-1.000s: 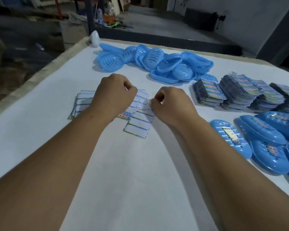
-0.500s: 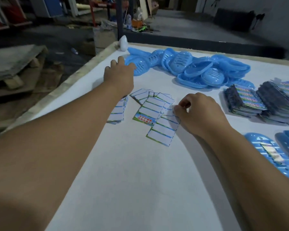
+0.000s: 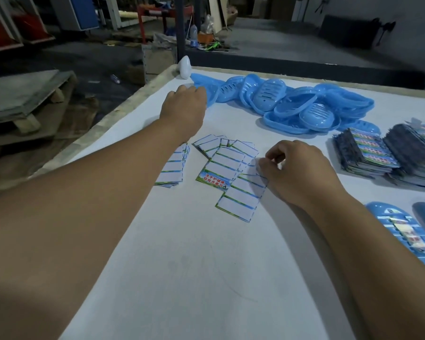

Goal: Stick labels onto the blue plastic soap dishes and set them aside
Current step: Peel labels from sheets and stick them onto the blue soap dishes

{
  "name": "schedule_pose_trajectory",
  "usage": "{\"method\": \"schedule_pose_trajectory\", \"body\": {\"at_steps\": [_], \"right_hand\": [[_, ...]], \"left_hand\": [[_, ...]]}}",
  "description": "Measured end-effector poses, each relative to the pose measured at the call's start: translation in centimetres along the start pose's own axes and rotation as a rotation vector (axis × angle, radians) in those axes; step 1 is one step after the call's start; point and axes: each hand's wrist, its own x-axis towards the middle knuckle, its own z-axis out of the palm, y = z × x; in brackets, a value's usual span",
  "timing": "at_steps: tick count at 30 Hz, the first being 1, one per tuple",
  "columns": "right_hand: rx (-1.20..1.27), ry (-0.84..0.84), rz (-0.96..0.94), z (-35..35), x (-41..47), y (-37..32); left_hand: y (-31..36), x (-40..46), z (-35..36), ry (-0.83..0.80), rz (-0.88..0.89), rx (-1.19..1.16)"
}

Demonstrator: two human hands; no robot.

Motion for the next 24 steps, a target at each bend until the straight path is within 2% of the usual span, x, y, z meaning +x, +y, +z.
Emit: {"method": "schedule_pose_trajectory", "body": {"at_steps": [6, 10, 14, 19, 24], "right_hand": [[0.147, 0.116, -0.004, -0.3, 0.2, 0.0], [0.262, 0.184, -0.071, -0.8, -0.4, 0.1], [0.197, 0.088, -0.187, -2.0, -0.7, 0.5], [0.127, -0.011, -0.23, -2.9, -0.9, 1.3], [0.174, -0.07, -0.176, -3.5, -0.8, 1.4]], "left_hand": [[3.0, -2.5, -4.3, 0.069, -0.126, -0.582], [6.1, -5.0, -6.2, -0.034, -0.349, -0.944], [8.4, -7.1, -6.8, -0.123, -0.492, -1.204], [9.5, -8.6, -6.1, -0.178, -0.555, -1.298], [9.2, -9.1, -5.8, -0.224, -0.527, -1.187]]}}
